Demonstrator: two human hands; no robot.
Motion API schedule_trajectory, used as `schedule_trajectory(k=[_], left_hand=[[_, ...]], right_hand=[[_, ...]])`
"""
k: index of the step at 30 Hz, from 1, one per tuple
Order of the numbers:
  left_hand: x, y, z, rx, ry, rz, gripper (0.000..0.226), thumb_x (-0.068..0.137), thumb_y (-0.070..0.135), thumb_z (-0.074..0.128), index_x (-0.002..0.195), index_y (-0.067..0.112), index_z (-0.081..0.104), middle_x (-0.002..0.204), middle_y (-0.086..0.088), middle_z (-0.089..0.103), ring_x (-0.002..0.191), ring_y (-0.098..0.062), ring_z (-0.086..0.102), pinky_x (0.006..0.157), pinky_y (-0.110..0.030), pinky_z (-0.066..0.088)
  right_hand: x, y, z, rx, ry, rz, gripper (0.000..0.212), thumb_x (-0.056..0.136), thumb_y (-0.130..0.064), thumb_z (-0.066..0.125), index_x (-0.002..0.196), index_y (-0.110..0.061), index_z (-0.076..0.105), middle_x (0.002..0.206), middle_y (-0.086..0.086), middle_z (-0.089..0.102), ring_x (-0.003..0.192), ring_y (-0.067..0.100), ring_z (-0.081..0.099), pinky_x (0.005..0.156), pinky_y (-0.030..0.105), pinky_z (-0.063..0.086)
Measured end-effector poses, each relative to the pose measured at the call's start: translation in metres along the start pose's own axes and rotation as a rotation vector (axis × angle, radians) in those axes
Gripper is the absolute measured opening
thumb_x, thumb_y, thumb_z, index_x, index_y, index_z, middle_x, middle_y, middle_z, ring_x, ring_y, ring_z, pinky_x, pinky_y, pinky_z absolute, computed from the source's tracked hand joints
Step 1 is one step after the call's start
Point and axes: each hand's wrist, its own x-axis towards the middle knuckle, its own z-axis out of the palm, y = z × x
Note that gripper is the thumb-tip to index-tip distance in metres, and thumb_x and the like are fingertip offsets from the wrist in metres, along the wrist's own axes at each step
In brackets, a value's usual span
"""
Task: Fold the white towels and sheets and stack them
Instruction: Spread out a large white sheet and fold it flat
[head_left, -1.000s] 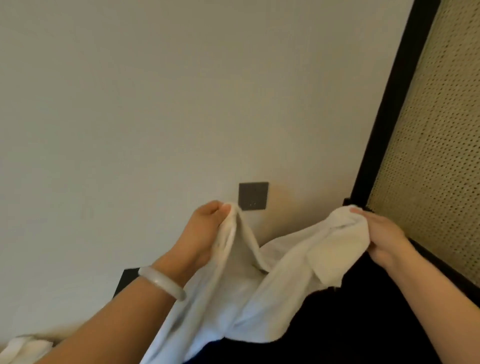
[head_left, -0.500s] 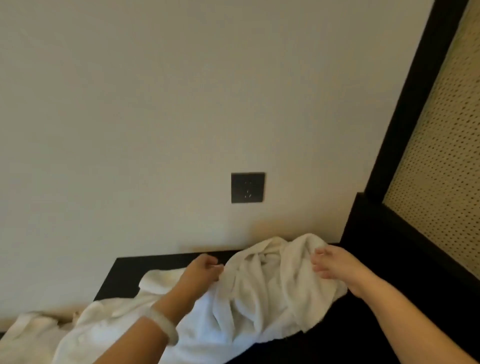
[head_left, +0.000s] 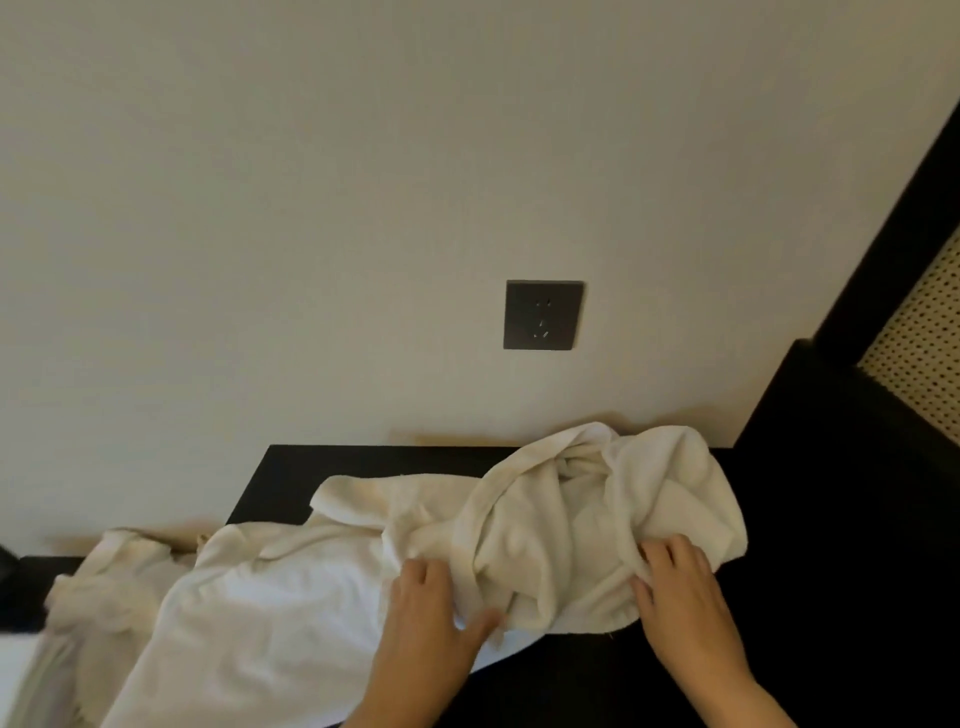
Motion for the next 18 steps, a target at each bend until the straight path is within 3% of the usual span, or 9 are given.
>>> schedule_trajectory(k=[2, 5, 7, 9, 12, 15, 18], left_hand=[[0.007, 0.012, -0.008, -0.059, 0.062, 0.047, 0.027, 0.094, 0.035, 0.058, 0.076, 0.026, 0.040, 0.084, 0.011, 0.047, 0.086, -0.012, 0.053, 0.068, -0.016, 0.033], [0.018, 0.046, -0.039, -0.286, 0.080, 0.181, 0.019, 0.099, 0.014, 0.049, 0.084, 0.025, 0.047, 0.070, 0.009, 0.054, 0.065, -0.004, 0.054, 0.059, -0.015, 0.040], [0.021, 0.083, -0.060, -0.383, 0.073, 0.391, 0.022, 0.098, 0.013, 0.048, 0.095, 0.034, 0.052, 0.076, 0.017, 0.060, 0.071, 0.002, 0.057, 0.062, -0.011, 0.040], [0.021, 0.116, -0.069, -0.442, 0.014, 0.525, 0.028, 0.097, 0.015, 0.049, 0.109, 0.038, 0.058, 0.088, 0.029, 0.063, 0.086, 0.007, 0.059, 0.070, -0.005, 0.040], [0.026, 0.134, -0.067, -0.464, -0.083, 0.438, 0.025, 0.099, 0.019, 0.053, 0.121, 0.024, 0.062, 0.107, 0.012, 0.068, 0.098, -0.002, 0.061, 0.082, -0.012, 0.044], [0.016, 0.118, -0.054, -0.460, -0.167, 0.395, 0.020, 0.096, 0.027, 0.060, 0.116, 0.026, 0.061, 0.097, 0.016, 0.064, 0.089, 0.005, 0.059, 0.075, -0.010, 0.043], [-0.002, 0.097, -0.040, -0.439, -0.155, 0.340, 0.037, 0.090, 0.021, 0.063, 0.122, 0.031, 0.048, 0.099, 0.013, 0.061, 0.090, 0.000, 0.058, 0.079, -0.017, 0.049]], right_hand=[[0.006, -0.004, -0.013, 0.169, -0.013, 0.082, 0.009, 0.101, -0.021, 0.048, 0.099, -0.023, 0.057, 0.097, -0.009, 0.051, 0.087, 0.008, 0.052, 0.073, 0.023, 0.048], [0.014, -0.018, -0.049, 0.623, -0.007, 0.165, 0.015, 0.099, -0.013, 0.054, 0.084, -0.014, 0.057, 0.076, 0.004, 0.059, 0.073, 0.021, 0.058, 0.067, 0.033, 0.049], [0.016, -0.034, -0.076, 0.838, -0.010, 0.098, 0.010, 0.098, -0.015, 0.055, 0.093, -0.008, 0.061, 0.082, 0.019, 0.062, 0.074, 0.028, 0.060, 0.068, 0.038, 0.048], [0.012, -0.054, -0.094, 1.153, -0.085, 0.048, 0.018, 0.100, -0.019, 0.052, 0.098, -0.017, 0.069, 0.091, 0.016, 0.070, 0.084, 0.024, 0.068, 0.076, 0.041, 0.051], [0.004, -0.071, -0.103, 1.697, -0.231, 0.168, 0.029, 0.098, -0.036, 0.052, 0.102, -0.023, 0.078, 0.108, 0.010, 0.075, 0.104, 0.022, 0.070, 0.087, 0.039, 0.053], [-0.002, -0.074, -0.093, 1.777, -0.260, 0.271, 0.035, 0.090, -0.030, 0.060, 0.108, -0.003, 0.074, 0.107, 0.020, 0.073, 0.100, 0.029, 0.071, 0.073, 0.034, 0.060], [0.001, -0.072, -0.082, 1.780, -0.183, 0.364, 0.029, 0.094, -0.017, 0.060, 0.110, 0.006, 0.067, 0.105, 0.026, 0.071, 0.093, 0.033, 0.072, 0.073, 0.037, 0.057]])
